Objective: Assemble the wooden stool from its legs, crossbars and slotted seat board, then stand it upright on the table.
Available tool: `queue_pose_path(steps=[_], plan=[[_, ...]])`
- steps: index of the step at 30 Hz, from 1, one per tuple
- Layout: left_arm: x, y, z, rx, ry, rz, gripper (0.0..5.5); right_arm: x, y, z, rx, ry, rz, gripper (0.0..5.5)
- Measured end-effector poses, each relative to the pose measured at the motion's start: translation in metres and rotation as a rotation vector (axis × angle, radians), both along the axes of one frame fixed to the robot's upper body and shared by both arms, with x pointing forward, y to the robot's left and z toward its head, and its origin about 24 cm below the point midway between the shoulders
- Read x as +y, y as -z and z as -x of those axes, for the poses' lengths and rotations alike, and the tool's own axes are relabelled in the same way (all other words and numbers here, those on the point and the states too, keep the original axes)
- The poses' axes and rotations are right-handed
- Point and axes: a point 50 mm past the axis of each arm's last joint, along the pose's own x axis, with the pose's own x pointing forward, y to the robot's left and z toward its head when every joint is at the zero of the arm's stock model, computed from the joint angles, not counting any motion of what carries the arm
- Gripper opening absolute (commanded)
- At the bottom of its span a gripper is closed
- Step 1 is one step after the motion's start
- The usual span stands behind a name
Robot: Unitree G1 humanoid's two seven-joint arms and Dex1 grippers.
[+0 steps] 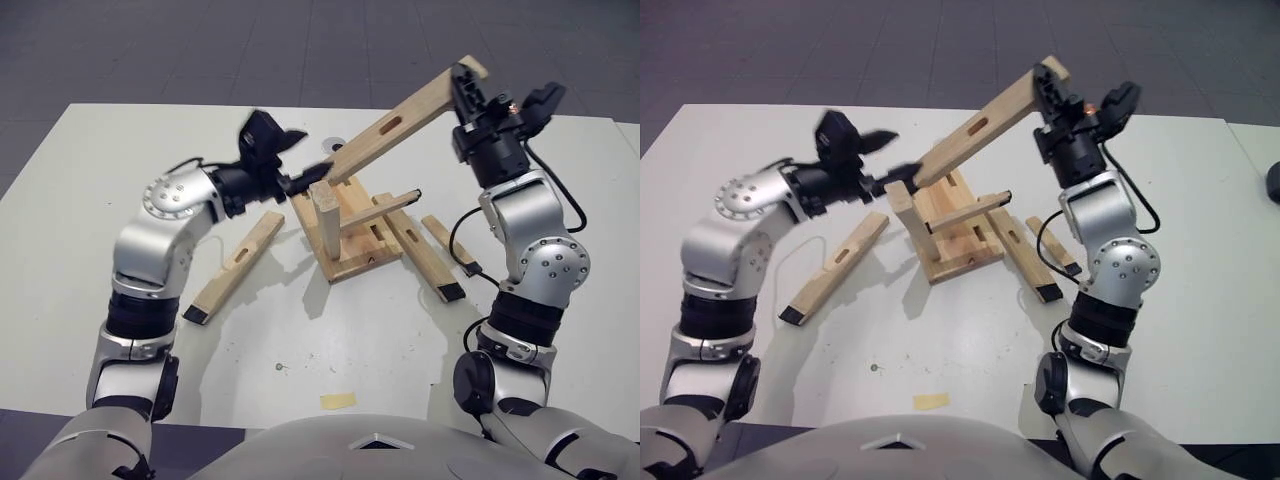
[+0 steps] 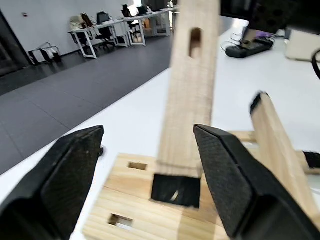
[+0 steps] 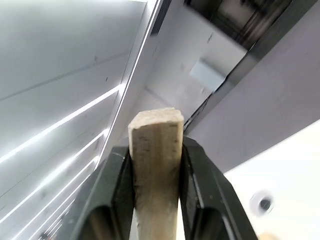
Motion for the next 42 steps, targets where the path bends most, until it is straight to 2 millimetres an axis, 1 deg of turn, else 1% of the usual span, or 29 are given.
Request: queue_pose_path(steps=[3,6,8,9,11,13,14,15,16,17,18,22,25,28,29,30,32,33,35,36,39,40,42], plan=[[0.017,-0.025,-0.006,0.0,-0.028,0.158,4.51,-0.02,-0.01,0.004,-0.043,0.142,0.028,1.01],[0.026,-0.043,0.001,0.049,0.05,0.314,4.95,-0.033,-0.019,0.014,-0.093,0.234,0.162,1.01],[0.029,-0.053,0.019,0.117,0.207,0.394,5.38,-0.039,-0.018,0.027,-0.126,0.296,0.378,1.01],[0.029,-0.061,0.029,0.131,0.286,0.396,5.4,-0.04,-0.015,0.034,-0.131,0.311,0.477,1.01],[0.028,-0.065,0.041,0.137,0.339,0.339,5.4,-0.039,-0.012,0.04,-0.136,0.323,0.572,1.01],[0.022,-0.061,0.054,0.138,0.376,0.218,5.4,-0.035,-0.006,0.046,-0.135,0.314,0.637,1.01],[0.018,-0.053,0.059,0.153,0.384,0.164,5.4,-0.032,-0.002,0.048,-0.132,0.304,0.661,1.01],[0.015,-0.045,0.06,0.168,0.375,0.125,5.4,-0.028,0.0,0.049,-0.134,0.29,0.677,1.01],[0.013,-0.037,0.059,0.18,0.351,0.096,5.21,-0.024,0.001,0.05,-0.141,0.273,0.691,1.01],[0.011,-0.029,0.056,0.179,0.307,0.062,5.17,-0.02,0.002,0.05,-0.149,0.257,0.707,1.01],[0.011,-0.025,0.055,0.179,0.285,0.044,4.93,-0.018,0.003,0.05,-0.154,0.246,0.718,1.01],[0.001,-0.023,0.06,0.116,0.302,0.022,4.31,-0.01,0.01,0.05,-0.177,0.207,0.843,1.01],[-0.005,-0.021,0.065,0.107,0.338,0.033,3.8,-0.008,0.013,0.05,-0.178,0.189,0.864,1.01],[-0.007,-0.018,0.071,0.168,0.391,0.081,3.25,-0.008,0.014,0.049,-0.182,0.18,0.874,1.01],[-0.006,-0.02,0.071,0.178,0.389,0.111,3.44,-0.008,0.014,0.049,-0.183,0.178,0.874,1.01],[-0.002,-0.024,0.069,0.178,0.376,0.15,3.47,-0.008,0.014,0.049,-0.185,0.176,0.874,1.01],[0.002,-0.034,0.067,0.165,0.356,0.205,3.81,-0.009,0.014,0.049,-0.186,0.177,0.873,1.01],[0.002,-0.039,0.068,0.155,0.358,0.22,3.9,-0.009,0.014,0.049,-0.185,0.178,0.872,1.01],[-0.003,-0.042,0.073,0.158,0.391,0.218,4.3,-0.01,0.015,0.049,-0.18,0.18,0.87,1.01],[-0.007,-0.041,0.078,0.163,0.418,0.199,4.49,-0.01,0.016,0.048,-0.176,0.18,0.869,1.01],[-0.016,-0.029,0.092,0.211,0.48,0.115,4.95,-0.01,0.016,0.048,-0.177,0.178,0.87,1.01],[-0.017,-0.023,0.094,0.226,0.471,0.074,5.19,-0.009,0.016,0.048,-0.179,0.176,0.87,1.01],[-0.019,-0.015,0.092,0.229,0.426,0.012,5.4,-0.009,0.015,0.047,-0.184,0.174,0.869,1.01]])
